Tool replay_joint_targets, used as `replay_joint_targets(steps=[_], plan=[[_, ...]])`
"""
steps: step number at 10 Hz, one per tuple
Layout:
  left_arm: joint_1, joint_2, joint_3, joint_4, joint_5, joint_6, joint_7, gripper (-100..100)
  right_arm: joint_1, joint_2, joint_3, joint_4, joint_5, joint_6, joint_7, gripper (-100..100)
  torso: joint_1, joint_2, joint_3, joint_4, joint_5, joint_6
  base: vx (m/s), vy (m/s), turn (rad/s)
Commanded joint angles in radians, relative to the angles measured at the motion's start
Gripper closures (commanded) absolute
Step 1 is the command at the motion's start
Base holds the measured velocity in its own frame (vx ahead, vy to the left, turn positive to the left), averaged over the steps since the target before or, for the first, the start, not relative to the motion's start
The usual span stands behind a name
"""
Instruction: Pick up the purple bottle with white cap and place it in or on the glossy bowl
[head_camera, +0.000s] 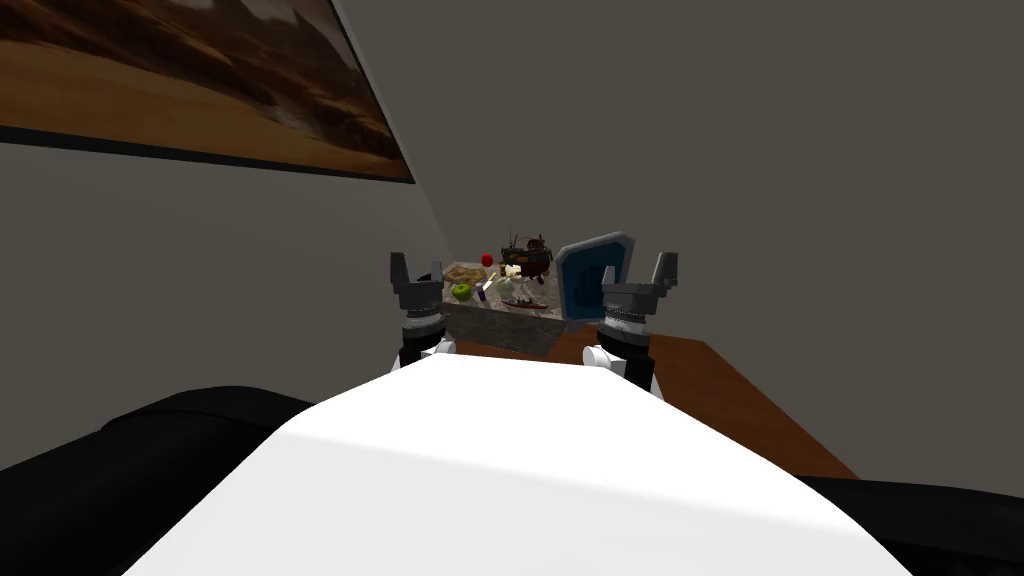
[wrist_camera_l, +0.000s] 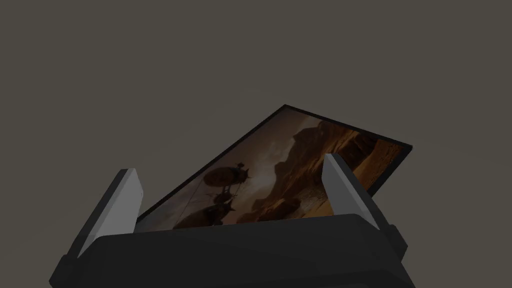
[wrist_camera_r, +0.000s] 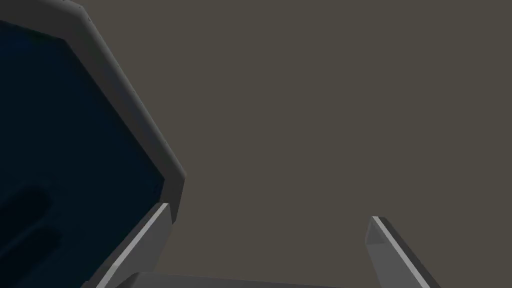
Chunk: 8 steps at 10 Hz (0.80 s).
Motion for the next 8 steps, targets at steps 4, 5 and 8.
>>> replay_joint_targets(steps=[4,5,8], plan=[[-0.058,0.092,-0.044,0.081,-0.025,0.033,-0.062,-100,0.0,0.0,0.0,0.0,0.0,0.0,0.0,0,0.0,0.008,0.005,0.002,0.0,0.0,-0.112,-0.013,0.073],[-0.071,0.106,-0.053,0.101,-0.033,0.04,-0.078,-100,0.0,0.0,0.0,0.0,0.0,0.0,0.0,0,-0.001,0.008,0.005,0.002,0.0,0.0,-0.114,-0.019,0.065],[-0.113,0.145,-0.079,0.174,-0.063,0.063,-0.132,-100,0.0,0.0,0.0,0.0,0.0,0.0,0.0,0,0.0,0.006,0.004,0.001,0.0,0.0,-0.093,-0.009,0.049]])
